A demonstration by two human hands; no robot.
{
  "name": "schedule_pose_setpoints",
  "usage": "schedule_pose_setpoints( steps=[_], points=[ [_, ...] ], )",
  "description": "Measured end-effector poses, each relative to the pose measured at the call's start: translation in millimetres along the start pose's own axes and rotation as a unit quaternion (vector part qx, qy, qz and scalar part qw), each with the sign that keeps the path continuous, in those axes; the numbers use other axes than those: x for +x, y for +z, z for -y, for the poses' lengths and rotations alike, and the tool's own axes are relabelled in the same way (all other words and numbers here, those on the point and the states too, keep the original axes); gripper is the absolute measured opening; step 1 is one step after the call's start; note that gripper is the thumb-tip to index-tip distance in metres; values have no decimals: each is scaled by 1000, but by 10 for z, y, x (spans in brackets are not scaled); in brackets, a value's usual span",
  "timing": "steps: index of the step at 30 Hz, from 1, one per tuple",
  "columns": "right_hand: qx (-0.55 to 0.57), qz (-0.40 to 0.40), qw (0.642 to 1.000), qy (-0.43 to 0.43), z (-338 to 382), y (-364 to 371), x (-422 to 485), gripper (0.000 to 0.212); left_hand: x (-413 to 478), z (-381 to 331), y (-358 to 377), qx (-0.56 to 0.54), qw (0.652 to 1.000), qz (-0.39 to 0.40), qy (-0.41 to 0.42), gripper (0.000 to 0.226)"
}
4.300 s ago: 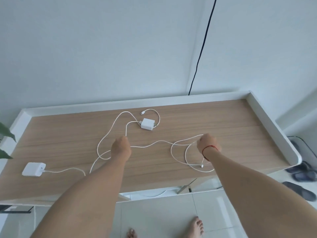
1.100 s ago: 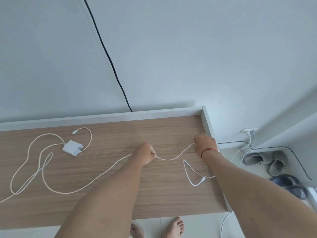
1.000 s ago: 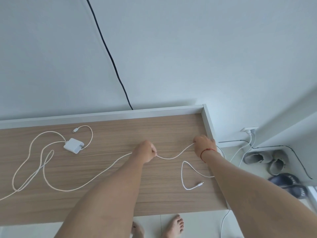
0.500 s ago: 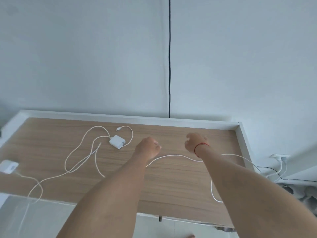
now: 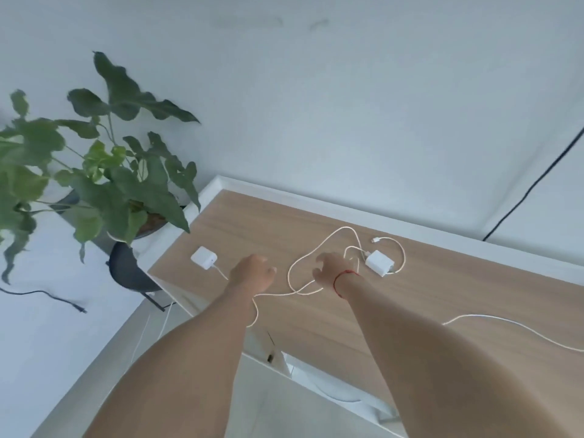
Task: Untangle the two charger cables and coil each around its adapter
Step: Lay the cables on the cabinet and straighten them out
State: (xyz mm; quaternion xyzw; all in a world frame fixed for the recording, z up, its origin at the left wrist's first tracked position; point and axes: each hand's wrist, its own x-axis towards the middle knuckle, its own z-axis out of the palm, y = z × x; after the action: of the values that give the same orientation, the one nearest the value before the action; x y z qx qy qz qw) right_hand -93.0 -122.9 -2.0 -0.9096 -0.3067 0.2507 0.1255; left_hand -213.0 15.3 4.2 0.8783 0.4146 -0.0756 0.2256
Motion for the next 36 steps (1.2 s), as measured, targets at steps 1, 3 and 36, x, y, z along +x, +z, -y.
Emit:
schedule_pose_setpoints(
  steps=[1,3,36],
  points=[
    [-2,8,1000,-7,170,84,61,39,37,157,-58,-8,1000,2,-10,43],
    [4,24,1000,-17,456,231,200,39,140,452,-134,-24,999,8,-26,46],
    [64,24,994,89,2535,1576,1735,29,2124,2286,-498,69,994,-77,22,18]
  ],
)
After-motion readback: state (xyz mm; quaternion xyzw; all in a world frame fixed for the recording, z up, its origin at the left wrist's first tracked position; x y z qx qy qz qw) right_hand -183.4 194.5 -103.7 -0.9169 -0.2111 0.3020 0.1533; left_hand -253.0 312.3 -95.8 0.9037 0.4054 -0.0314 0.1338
